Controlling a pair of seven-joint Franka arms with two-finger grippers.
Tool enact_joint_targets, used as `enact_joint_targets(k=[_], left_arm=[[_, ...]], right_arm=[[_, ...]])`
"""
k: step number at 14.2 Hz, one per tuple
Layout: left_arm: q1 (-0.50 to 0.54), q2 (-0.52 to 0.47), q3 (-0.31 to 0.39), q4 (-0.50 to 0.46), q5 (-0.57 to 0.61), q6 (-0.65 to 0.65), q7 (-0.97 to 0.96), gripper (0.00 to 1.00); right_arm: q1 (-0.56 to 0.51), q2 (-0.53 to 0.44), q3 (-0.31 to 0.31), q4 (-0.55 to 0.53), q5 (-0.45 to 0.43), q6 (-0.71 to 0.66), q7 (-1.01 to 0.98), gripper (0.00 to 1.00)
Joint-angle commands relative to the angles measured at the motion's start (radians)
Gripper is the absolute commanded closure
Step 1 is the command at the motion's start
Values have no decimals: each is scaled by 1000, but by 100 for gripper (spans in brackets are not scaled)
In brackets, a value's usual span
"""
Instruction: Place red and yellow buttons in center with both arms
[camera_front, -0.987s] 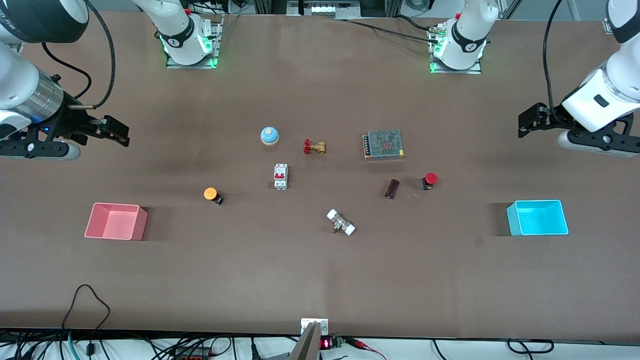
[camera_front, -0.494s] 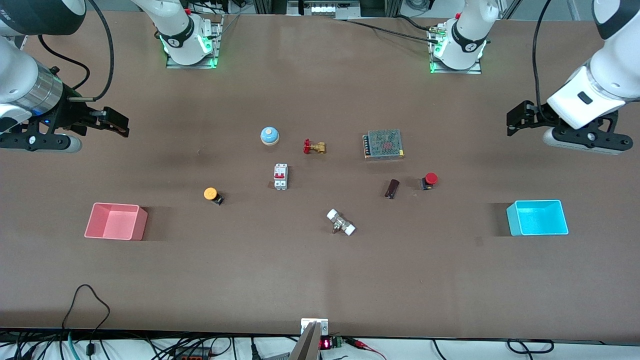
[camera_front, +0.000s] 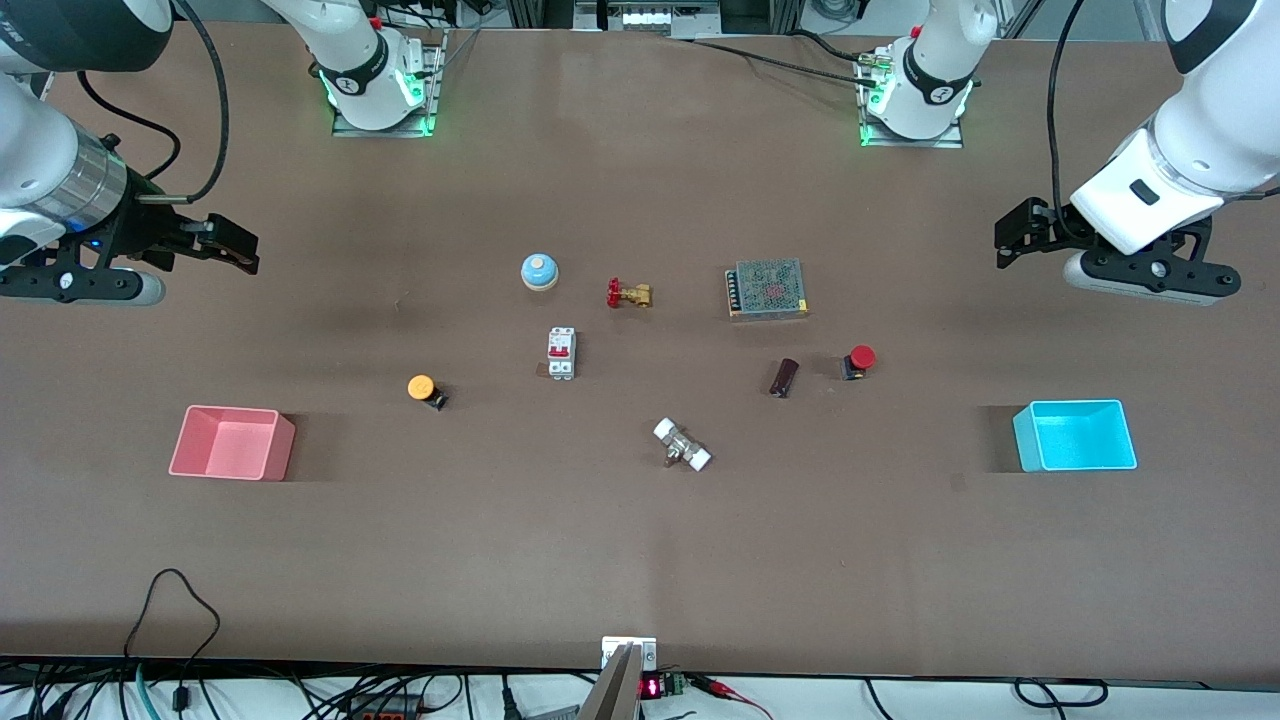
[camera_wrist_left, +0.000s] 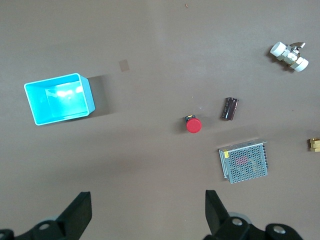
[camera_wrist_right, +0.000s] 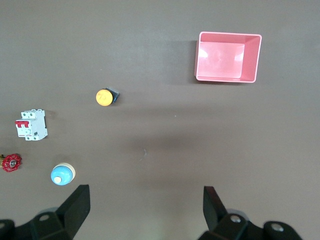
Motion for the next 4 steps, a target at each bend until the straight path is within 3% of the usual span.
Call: enact_joint_targets(k=[1, 4], left_arm=[[0, -16, -3, 0, 17, -22, -18, 0], [5, -17, -1, 0, 17, -31, -18, 0]], right_arm=[[13, -17, -14, -11, 3, -10, -9, 0], [13, -17, -14, -11, 3, -10, -9, 0]])
